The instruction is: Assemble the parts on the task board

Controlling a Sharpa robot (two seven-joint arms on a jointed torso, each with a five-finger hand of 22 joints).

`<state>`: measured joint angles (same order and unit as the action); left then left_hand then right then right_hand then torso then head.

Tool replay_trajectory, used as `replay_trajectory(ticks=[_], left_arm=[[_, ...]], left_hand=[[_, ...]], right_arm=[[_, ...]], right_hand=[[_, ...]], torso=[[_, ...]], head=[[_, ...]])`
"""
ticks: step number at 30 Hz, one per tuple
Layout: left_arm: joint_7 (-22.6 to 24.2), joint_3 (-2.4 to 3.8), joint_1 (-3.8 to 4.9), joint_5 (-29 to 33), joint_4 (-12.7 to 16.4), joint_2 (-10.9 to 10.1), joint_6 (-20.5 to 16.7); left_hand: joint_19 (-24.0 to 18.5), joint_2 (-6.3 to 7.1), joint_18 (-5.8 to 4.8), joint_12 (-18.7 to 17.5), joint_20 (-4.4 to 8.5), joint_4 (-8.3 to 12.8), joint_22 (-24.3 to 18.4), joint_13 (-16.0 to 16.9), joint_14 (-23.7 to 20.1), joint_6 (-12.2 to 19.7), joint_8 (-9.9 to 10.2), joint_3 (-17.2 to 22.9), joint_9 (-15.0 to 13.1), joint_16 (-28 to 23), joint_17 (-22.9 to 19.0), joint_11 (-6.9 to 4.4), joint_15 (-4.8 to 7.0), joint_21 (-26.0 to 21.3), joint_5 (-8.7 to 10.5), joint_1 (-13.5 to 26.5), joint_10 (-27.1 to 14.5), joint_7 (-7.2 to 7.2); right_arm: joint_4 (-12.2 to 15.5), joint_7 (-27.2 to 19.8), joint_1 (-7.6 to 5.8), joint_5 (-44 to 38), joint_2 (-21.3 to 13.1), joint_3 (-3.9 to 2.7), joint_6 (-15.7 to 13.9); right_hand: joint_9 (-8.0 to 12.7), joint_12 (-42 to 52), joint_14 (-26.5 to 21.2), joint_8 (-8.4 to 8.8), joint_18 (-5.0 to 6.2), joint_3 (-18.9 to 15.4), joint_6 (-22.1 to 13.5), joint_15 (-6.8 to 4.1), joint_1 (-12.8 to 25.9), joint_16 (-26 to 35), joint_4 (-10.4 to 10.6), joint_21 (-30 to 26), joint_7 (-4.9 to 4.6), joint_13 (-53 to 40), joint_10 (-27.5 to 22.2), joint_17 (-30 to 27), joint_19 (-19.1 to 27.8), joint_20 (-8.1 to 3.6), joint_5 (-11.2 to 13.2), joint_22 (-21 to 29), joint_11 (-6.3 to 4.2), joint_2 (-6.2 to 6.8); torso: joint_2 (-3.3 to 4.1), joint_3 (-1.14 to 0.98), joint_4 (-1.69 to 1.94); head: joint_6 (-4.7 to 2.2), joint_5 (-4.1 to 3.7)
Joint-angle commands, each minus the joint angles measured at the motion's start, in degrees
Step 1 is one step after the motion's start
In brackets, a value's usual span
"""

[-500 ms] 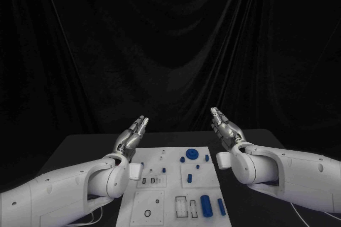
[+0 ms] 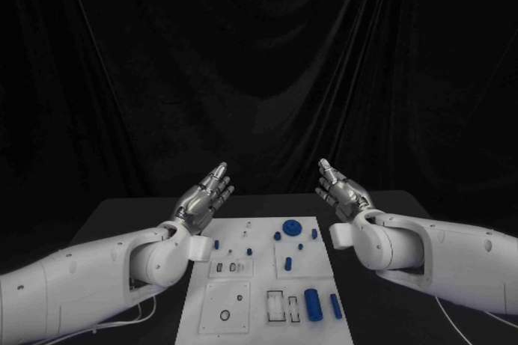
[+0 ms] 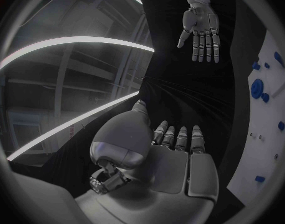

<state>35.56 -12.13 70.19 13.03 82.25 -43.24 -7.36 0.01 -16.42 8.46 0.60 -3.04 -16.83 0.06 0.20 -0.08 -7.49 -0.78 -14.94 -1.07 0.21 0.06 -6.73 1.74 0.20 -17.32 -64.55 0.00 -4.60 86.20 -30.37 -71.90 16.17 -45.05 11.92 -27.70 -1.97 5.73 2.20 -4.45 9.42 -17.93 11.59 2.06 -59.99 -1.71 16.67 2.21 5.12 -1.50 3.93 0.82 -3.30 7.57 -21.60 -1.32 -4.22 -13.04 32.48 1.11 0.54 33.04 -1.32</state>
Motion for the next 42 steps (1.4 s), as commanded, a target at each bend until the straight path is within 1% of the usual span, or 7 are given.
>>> replay_trajectory(ticks=[1,6,15,16,25,36,42], left_arm=[[0.4,0.02,0.18,1.5,-0.6,-1.5,12.8],[-0.7,0.01,0.2,-1.9,0.4,-3.7,15.9],[-0.3,0.01,0.46,-6.2,3.9,-9.0,13.9],[-0.3,0.01,0.48,-6.4,4.2,-9.4,13.8],[0.6,0.02,1.78,-7.8,7.1,-11.9,13.6],[2.2,0.01,3.44,-11.9,9.0,-13.3,14.3],[2.8,0.01,3.63,-12.2,9.3,-13.5,14.4]], left_hand=[[0.0,-0.2,1.2,0.3,-2.22,0.2,-0.1,0.0,0.1,-1.2,-0.6,1.1,-0.3,-0.2,-0.1,1.06,-1.24,-0.2,-1.88,-1.4,0.0,0.23],[0.0,-0.04,1.65,0.7,-4.25,0.1,-0.1,0.1,0.1,-1.5,-0.7,1.7,-0.3,-0.2,-0.1,3.46,-2.44,-0.2,-2.52,-2.6,0.0,0.29],[0.0,0.58,1.75,3.4,-5.99,0.3,-0.1,0.6,0.1,-4.1,-1.5,2.5,-0.6,-0.2,-0.1,5.78,-4.52,-0.2,-7.9,-7.9,0.4,1.27],[0.0,0.59,1.72,3.4,-6.06,0.3,-0.1,0.6,0.1,-4.1,-1.5,2.6,-0.6,-0.2,-0.1,5.78,-4.65,-0.2,-8.36,-8.2,0.4,1.32],[0.1,0.95,1.77,4.4,-6.73,0.3,0.0,0.8,0.1,-5.4,-2.0,3.2,-0.7,-0.2,-0.1,4.76,-5.24,-0.1,-10.6,-11.8,0.7,2.29],[1.1,0.71,1.49,5.4,-9.02,0.0,0.6,0.9,1.1,-7.0,-2.4,2.4,-0.9,0.8,0.4,5.21,-8.12,0.8,-10.1,-12.0,1.6,2.97],[0.4,0.65,1.2,5.5,-8.94,0.1,0.2,1.0,1.1,-7.3,-2.5,2.4,-0.9,0.7,0.3,5.82,-8.23,0.2,-10.3,-12.3,1.8,3.24]], right_arm=[[-0.7,0.8,-0.22,0.6,-0.1,-0.05,6.8],[-0.8,2.5,-1.01,-0.7,-0.1,-0.05,5.4],[-0.6,16.4,-5.66,-9.1,-1.5,-0.05,7.7],[-0.6,18.4,-6.2,-10.6,-1.6,-0.05,8.1],[0.4,35.8,-11.36,-39.8,-1.8,-0.05,14.6],[1.6,41.9,-13.03,-91.3,-0.9,-0.05,22.7],[2.5,41.5,-13.12,-109.2,-1.3,-0.05,24.1]], right_hand=[[-0.5,4.6,6.6,-2.49,0.57,0.4,3.5,3.22,-2.5,-3.6,-0.7,4.7,-1.93,-0.7,3.5,1.4,-8.8,3.31,-0.3,-2.3,3.94,0.94],[-1.0,14.7,31.7,-6.64,1.21,0.9,9.9,7.27,-8.8,-11.2,-4.0,13.7,-5.6,-1.7,14.9,3.6,-32.0,8.04,-0.3,-5.0,8.3,3.75],[-1.2,17.7,42.5,-7.88,1.19,1.7,13.4,8.12,-16.2,-9.8,-9.1,13.6,-6.93,-2.1,21.9,3.4,-40.4,8.57,-3.7,-3.2,11.03,4.38],[-1.3,19.1,48.0,-8.16,1.03,1.1,14.1,6.32,-17.5,-11.2,-10.0,15.4,-7.78,-2.2,25.1,4.1,-45.9,6.6,1.0,-3.7,11.81,5.5],[-1.9,18.9,73.2,-11.33,1.14,3.7,22.2,-1.11,-25.5,-19.9,-15.5,23.9,-9.68,-2.1,30.0,9.3,-67.0,-0.48,3.2,-6.8,9.86,6.12],[-2.3,16.5,68.4,-9.3,0.72,10.3,25.0,-2.87,-25.5,-48.7,-17.0,41.6,-7.58,-2.3,31.7,24.1,-64.9,-2.37,6.6,-20.8,9.08,8.99],[-3.9,17.0,67.5,-9.78,0.99,13.9,30.3,-3.37,-25.5,-51.9,-17.8,46.0,-6.65,-2.7,33.8,25.2,-62.1,-2.76,6.1,-25.6,8.37,10.06]], torso=[[-0.01,0.04,0.02],[-0.03,0.04,0.0],[0.05,0.02,0.01],[0.19,-0.03,0.06],[1.69,0.04,0.55],[3.86,0.32,1.49],[6.67,1.03,3.5]], head=[[2.61,0.65],[4.35,1.21],[7.54,1.68],[8.03,1.64],[10.82,2.77],[11.29,2.16],[9.45,0.36]])
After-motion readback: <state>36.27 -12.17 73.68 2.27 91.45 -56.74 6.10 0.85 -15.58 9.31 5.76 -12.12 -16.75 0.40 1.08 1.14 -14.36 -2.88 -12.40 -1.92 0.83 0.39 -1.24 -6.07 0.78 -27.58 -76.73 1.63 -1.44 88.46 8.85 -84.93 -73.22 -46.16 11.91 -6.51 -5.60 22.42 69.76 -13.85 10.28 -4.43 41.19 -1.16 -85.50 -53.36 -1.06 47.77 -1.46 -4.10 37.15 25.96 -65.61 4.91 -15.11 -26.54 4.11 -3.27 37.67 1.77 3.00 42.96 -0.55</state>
